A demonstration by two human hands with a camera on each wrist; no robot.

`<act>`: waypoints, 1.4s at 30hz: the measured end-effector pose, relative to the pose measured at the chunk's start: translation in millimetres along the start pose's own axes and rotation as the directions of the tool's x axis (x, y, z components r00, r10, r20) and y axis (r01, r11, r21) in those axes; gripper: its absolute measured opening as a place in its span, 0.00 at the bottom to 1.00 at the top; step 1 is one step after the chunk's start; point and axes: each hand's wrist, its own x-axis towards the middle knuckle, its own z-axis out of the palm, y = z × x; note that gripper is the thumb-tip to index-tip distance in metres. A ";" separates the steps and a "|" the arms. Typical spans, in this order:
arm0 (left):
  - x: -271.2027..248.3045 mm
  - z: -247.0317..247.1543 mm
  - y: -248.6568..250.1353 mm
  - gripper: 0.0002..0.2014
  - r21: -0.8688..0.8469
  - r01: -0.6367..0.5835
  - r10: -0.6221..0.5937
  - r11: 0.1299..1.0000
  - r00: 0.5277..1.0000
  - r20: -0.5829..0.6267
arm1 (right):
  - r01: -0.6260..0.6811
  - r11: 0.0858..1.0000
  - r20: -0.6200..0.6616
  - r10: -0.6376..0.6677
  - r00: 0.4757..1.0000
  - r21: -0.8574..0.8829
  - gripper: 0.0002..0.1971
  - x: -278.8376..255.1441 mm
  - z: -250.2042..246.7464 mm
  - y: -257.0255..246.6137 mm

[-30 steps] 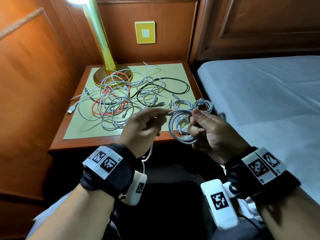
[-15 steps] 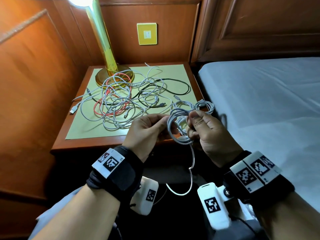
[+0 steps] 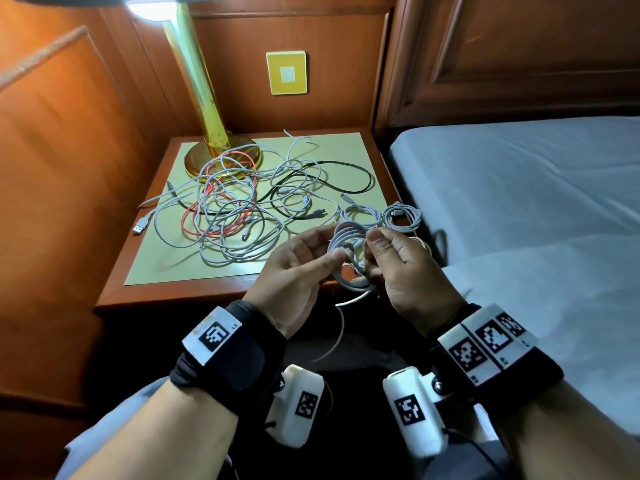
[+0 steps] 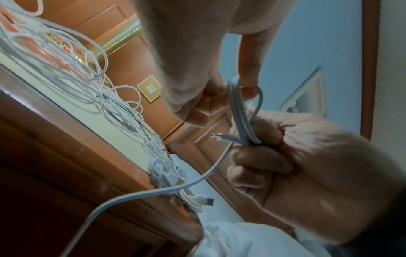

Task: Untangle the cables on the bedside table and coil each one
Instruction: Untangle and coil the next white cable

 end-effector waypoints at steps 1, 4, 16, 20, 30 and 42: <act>-1.0 0.8 1.1 0.22 -0.048 0.026 -0.025 0.999 0.999 0.019 | 0.004 1.000 -0.004 -0.004 1.000 -0.022 0.16 0.4 0.1 0.9; -1.8 1.5 4.4 0.29 -0.152 0.097 -0.091 0.984 0.995 0.049 | 0.033 0.997 -0.020 -0.034 0.999 -0.069 0.17 2.6 1.9 3.9; 0.4 -2.6 8.0 0.19 0.413 0.039 0.026 0.910 0.988 -0.150 | 0.294 0.877 -0.139 -0.368 0.919 -0.379 0.07 -0.7 4.8 15.1; 2.7 -4.2 4.1 0.11 0.412 0.112 0.018 0.904 0.954 -0.300 | 0.316 0.842 -0.166 -0.420 0.892 -0.437 0.16 3.2 4.8 16.5; 3.0 -1.7 19.4 0.11 -0.134 0.205 -0.236 0.970 0.926 -0.295 | 0.395 0.758 -0.071 -0.499 0.864 -0.519 0.13 2.3 3.0 6.3; 0.3 -19.5 17.2 0.06 0.454 -0.003 0.078 0.891 0.986 -0.147 | 0.269 0.901 -0.172 -0.341 0.924 -0.340 0.08 9.1 -21.1 -1.0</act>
